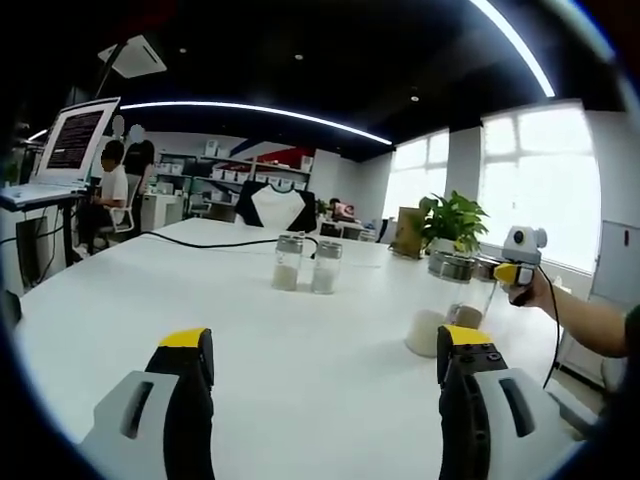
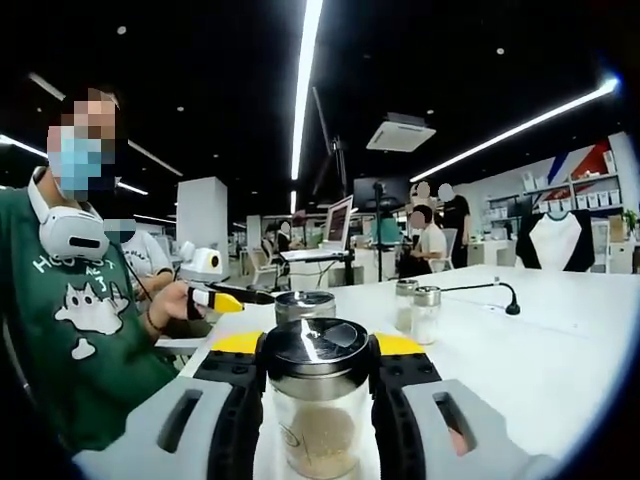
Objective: Rotate the seasoning bottle until the label or dispensing opening points toward the visible target arrow and the bottle remains upright within the marked orientation range
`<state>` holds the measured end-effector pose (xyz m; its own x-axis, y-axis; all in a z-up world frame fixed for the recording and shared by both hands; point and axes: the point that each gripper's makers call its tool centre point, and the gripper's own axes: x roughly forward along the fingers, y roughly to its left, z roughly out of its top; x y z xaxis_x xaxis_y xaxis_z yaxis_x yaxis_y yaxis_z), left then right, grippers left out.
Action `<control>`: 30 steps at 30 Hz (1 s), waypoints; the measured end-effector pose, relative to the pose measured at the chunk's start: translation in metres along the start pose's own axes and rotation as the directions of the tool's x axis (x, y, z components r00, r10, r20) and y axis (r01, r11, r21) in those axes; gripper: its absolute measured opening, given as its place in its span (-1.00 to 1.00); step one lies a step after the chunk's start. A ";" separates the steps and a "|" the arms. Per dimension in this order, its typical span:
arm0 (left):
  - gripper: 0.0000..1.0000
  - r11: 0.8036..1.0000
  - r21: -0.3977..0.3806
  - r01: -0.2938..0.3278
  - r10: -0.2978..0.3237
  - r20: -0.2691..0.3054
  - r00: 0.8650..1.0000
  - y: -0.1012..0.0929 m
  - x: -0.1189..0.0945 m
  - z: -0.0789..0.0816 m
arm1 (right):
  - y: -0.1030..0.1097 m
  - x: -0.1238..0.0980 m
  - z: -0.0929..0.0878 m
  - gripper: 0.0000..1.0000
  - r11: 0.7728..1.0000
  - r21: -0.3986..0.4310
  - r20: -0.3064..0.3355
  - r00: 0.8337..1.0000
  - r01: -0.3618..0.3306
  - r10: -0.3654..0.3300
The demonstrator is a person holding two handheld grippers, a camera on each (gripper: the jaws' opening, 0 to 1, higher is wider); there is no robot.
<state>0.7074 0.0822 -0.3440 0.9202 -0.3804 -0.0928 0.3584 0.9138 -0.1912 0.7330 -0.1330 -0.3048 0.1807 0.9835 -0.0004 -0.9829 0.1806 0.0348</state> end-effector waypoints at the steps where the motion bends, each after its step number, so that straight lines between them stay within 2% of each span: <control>1: 0.95 1.000 0.000 0.000 0.000 0.000 1.000 0.000 0.000 0.000 | 0.000 0.000 0.000 -0.22 1.000 -0.001 0.000 1.000 0.000 0.000; 16: 0.94 1.000 -0.004 0.002 -0.002 -0.005 1.000 0.000 0.000 -0.002 | -0.001 0.001 -0.001 -0.23 0.999 -0.003 -0.027 0.999 0.046 -0.046; 30: 0.94 1.000 -0.005 0.003 -0.003 -0.010 1.000 0.002 0.001 -0.002 | -0.004 0.001 -0.001 -0.23 0.991 -0.008 -0.039 0.990 0.133 -0.133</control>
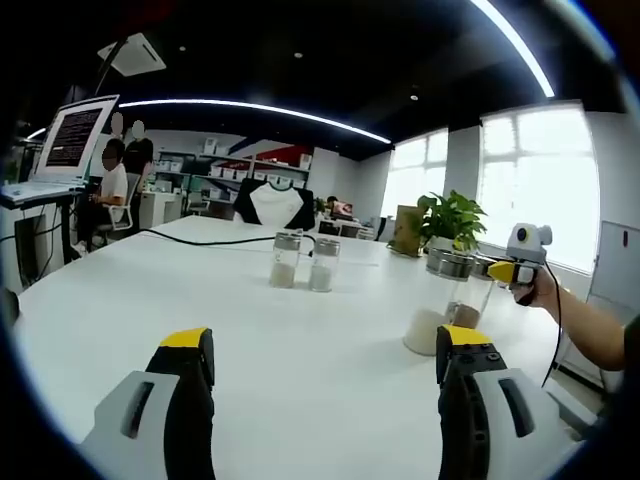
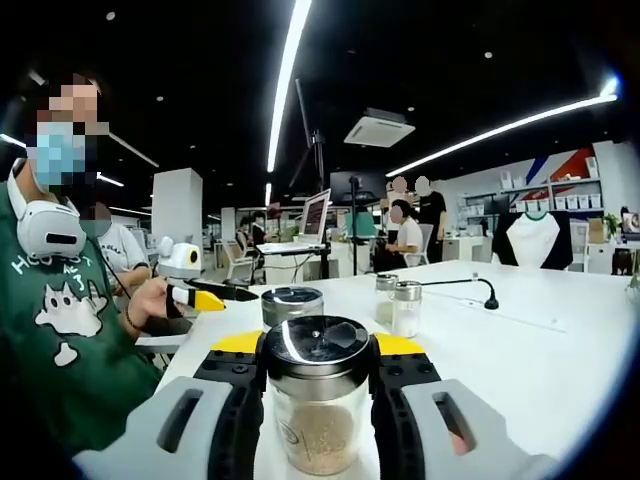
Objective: Rotate the seasoning bottle until the label or dispensing opening points toward the visible target arrow and the bottle remains upright within the marked orientation range
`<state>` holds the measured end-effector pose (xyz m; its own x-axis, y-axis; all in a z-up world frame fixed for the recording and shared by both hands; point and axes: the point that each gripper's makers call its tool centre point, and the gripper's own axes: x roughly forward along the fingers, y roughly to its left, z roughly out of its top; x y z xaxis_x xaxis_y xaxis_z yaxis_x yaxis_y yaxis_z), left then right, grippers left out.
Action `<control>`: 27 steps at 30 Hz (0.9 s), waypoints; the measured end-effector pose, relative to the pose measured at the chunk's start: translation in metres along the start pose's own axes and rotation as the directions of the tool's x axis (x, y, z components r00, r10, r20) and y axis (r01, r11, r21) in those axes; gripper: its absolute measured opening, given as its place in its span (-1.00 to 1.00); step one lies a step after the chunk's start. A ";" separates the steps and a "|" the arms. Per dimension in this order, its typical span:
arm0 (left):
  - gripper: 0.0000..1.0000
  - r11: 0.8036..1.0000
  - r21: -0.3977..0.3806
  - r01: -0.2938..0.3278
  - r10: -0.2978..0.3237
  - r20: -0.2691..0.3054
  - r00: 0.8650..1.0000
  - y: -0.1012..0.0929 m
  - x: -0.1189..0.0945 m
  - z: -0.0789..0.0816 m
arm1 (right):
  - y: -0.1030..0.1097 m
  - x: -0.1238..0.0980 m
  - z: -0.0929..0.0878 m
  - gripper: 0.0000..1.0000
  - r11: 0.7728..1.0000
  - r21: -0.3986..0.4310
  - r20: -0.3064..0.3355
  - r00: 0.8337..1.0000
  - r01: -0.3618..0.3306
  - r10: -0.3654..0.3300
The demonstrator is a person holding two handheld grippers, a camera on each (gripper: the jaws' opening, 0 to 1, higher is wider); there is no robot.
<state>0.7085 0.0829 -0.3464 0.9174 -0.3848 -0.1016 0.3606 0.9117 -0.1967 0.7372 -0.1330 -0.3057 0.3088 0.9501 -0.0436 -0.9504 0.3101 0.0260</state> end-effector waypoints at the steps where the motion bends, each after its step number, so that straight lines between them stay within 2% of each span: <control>1: 0.94 1.000 0.001 0.000 0.000 0.000 1.000 0.000 0.000 0.000 | -0.001 0.000 0.000 -0.23 1.000 -0.001 -0.001 1.000 0.008 -0.008; 14: 0.94 1.000 -0.002 -0.001 0.001 -0.002 1.000 0.001 0.002 0.000 | -0.006 0.000 0.000 -0.23 0.991 0.008 -0.001 0.991 0.130 -0.130; 27: 0.94 1.000 0.003 0.005 -0.005 -0.007 1.000 0.003 0.004 0.000 | -0.008 0.000 -0.001 -0.23 0.976 0.023 0.003 0.977 0.215 -0.215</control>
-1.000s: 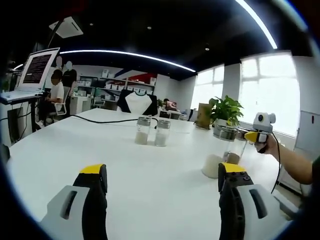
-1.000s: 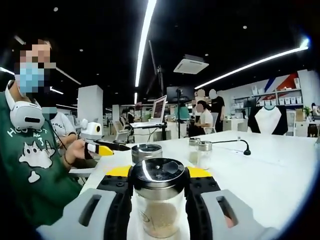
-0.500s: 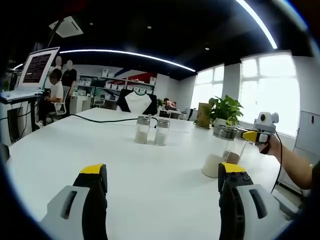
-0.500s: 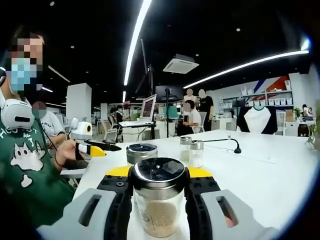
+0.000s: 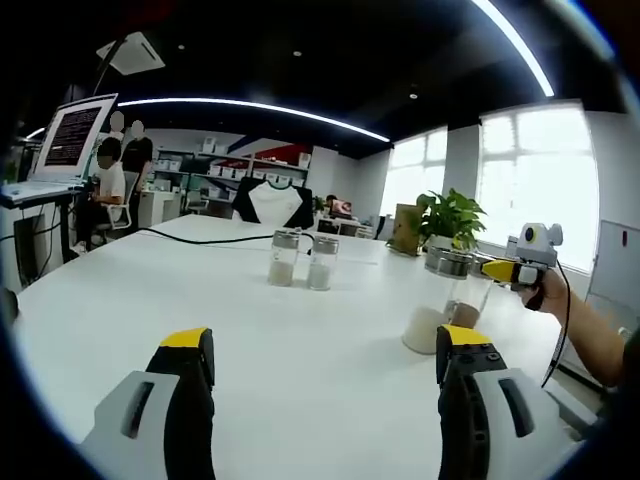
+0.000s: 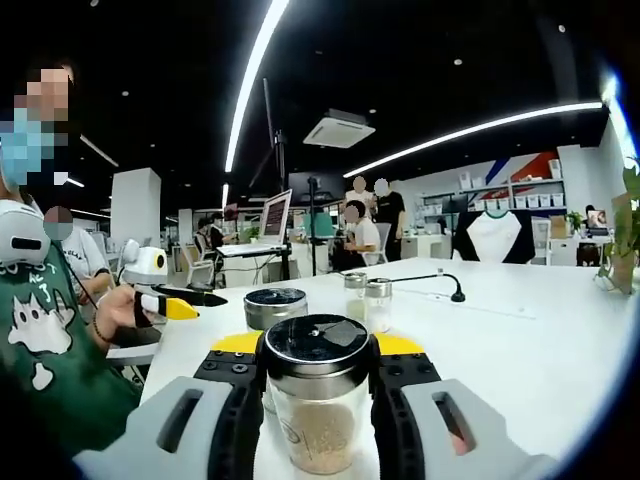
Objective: Rotate the seasoning bottle until the label or dispensing opening points toward the visible target arrow and the bottle remains upright within the marked orientation range
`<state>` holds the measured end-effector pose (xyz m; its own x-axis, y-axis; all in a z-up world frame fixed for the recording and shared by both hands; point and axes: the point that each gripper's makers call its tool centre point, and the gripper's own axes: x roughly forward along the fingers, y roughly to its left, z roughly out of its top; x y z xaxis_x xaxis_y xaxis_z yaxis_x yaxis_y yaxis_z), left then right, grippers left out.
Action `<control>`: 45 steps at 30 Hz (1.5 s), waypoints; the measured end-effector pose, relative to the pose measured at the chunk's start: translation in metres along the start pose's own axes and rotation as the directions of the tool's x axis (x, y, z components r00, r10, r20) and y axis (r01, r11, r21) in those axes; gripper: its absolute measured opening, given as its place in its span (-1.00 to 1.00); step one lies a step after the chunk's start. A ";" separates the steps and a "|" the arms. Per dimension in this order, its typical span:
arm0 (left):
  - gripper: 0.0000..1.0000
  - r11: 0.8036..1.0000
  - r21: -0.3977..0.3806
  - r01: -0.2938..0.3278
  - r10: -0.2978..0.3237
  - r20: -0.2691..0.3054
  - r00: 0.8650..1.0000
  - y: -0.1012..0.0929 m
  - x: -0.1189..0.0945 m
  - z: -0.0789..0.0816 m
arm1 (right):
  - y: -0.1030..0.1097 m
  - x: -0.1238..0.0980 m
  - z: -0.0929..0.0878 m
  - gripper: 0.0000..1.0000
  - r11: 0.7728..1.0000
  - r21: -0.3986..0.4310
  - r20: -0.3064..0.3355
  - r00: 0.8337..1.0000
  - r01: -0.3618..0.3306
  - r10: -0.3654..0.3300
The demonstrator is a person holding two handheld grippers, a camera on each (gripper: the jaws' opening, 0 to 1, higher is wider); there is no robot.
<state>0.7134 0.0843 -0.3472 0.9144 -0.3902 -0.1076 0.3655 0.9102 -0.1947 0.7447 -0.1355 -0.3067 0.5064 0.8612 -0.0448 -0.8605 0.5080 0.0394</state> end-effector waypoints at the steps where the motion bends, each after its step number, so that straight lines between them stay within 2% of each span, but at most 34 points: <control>1: 0.94 1.000 0.001 0.001 -0.001 0.000 1.000 0.000 0.000 0.000 | 0.001 0.000 0.000 -0.23 1.000 -0.004 -0.001 1.000 0.008 -0.008; 10: 0.94 1.000 -0.001 -0.001 0.001 0.000 1.000 0.005 -0.001 0.001 | 0.001 0.000 -0.001 -0.23 0.997 0.007 0.016 0.997 0.072 -0.072; 20: 0.94 1.000 -0.003 0.000 0.000 0.003 1.000 0.002 -0.001 0.001 | 0.001 0.002 0.000 -0.23 0.989 0.009 0.039 0.989 0.144 -0.145; 35: 0.93 1.000 -0.006 -0.006 0.006 0.002 1.000 0.003 -0.001 0.000 | -0.004 0.002 0.000 -0.23 0.968 0.016 0.040 0.968 0.249 -0.249; 45: 0.94 1.000 -0.009 -0.003 0.003 0.006 1.000 0.002 -0.002 0.000 | -0.005 0.001 0.001 -0.22 0.963 0.029 0.051 0.962 0.269 -0.270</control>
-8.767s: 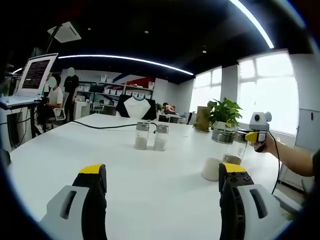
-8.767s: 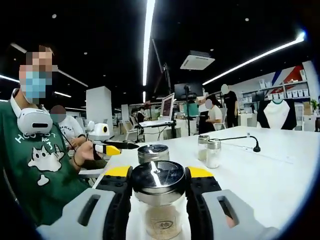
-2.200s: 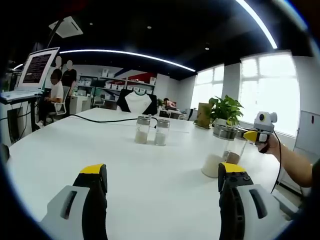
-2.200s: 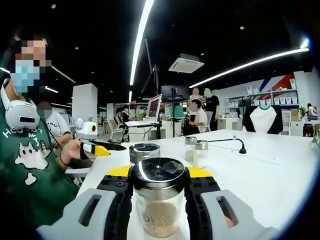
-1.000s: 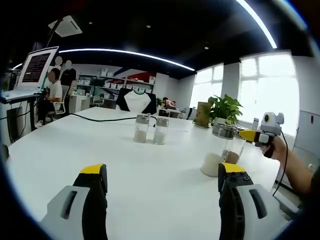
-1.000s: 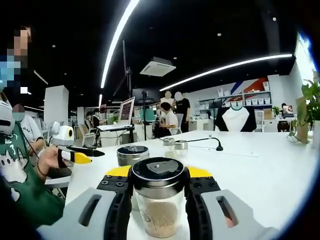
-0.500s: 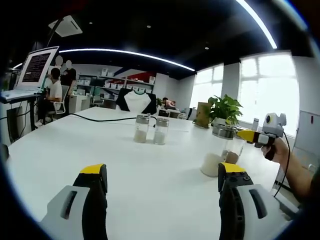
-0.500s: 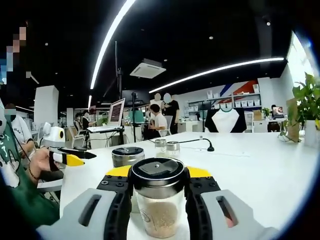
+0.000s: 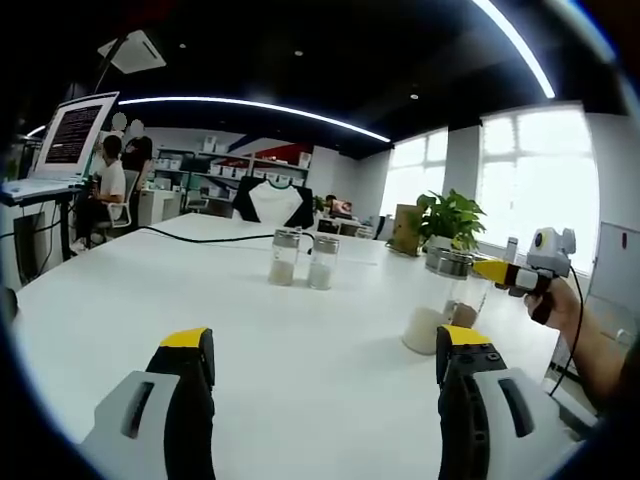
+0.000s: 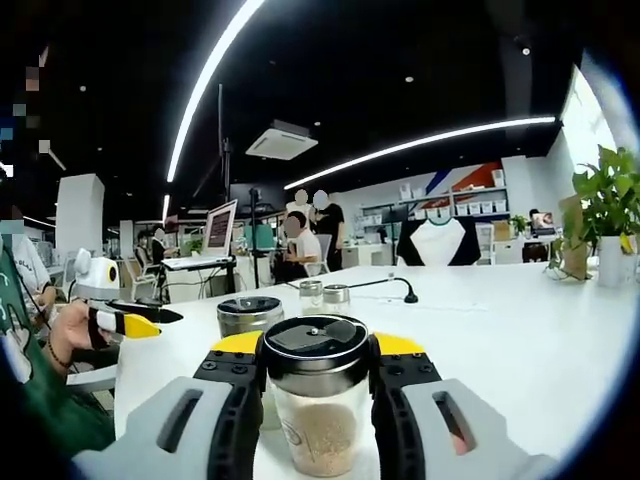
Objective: Rotate the seasoning bottle until the label or dispensing opening points toward the visible target arrow and the bottle remains upright within the marked orientation range
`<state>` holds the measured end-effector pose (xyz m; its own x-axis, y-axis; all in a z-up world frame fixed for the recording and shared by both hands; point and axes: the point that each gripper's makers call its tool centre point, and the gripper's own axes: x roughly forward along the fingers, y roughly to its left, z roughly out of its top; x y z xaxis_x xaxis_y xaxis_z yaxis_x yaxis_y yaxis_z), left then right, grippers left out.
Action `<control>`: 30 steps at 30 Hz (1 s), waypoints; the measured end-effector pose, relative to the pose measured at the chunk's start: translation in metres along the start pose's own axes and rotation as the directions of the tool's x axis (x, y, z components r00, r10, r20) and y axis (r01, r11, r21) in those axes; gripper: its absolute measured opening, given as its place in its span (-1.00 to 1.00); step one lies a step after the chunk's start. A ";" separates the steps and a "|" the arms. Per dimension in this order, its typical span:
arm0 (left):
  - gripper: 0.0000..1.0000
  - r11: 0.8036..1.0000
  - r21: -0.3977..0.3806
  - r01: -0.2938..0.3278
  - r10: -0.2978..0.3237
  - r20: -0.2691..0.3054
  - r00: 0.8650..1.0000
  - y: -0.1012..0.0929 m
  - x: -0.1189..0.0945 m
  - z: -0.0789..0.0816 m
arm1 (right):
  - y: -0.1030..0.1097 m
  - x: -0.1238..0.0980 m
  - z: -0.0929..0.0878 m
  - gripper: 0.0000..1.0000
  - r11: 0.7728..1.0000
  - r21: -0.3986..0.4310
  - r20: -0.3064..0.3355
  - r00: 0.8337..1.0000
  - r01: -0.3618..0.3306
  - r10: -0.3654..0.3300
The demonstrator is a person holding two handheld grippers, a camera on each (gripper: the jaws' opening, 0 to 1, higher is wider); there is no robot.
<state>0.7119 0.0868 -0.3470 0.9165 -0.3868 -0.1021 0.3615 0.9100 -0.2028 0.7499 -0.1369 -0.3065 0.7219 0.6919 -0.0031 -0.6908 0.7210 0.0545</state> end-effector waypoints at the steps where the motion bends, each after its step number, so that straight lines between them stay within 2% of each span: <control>1: 0.94 1.000 -0.001 0.000 0.000 0.002 1.000 0.000 0.000 0.000 | 0.000 0.000 0.000 -0.22 1.000 -0.004 -0.002 1.000 0.005 -0.005; 10: 0.94 1.000 -0.003 -0.001 0.001 0.004 1.000 -0.003 -0.001 0.000 | -0.003 0.003 0.001 -0.20 1.000 0.011 -0.018 1.000 0.008 -0.008; 13: 0.94 1.000 -0.003 -0.003 0.003 0.005 1.000 -0.004 -0.001 0.000 | -0.004 0.000 0.005 -0.17 1.000 -0.010 -0.010 1.000 -0.001 0.001; 15: 0.94 1.000 -0.003 -0.004 0.004 0.001 1.000 -0.004 0.000 -0.001 | -0.009 -0.003 0.015 -0.09 0.999 0.038 0.035 0.999 0.023 -0.025; 23: 0.94 1.000 -0.008 -0.003 0.003 0.011 1.000 -0.006 -0.001 0.001 | -0.009 -0.020 0.019 -0.04 0.998 -0.003 -0.015 0.998 0.064 -0.064; 30: 0.96 1.000 0.006 0.001 -0.001 0.022 1.000 -0.010 0.001 0.005 | -0.012 -0.035 0.025 0.04 0.993 0.005 -0.009 0.993 0.114 -0.114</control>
<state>0.7098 0.0781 -0.3403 0.9195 -0.3848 -0.0802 0.3637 0.9103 -0.1975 0.7336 -0.1704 -0.2825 0.7957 0.6054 -0.0178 -0.6037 0.7951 0.0585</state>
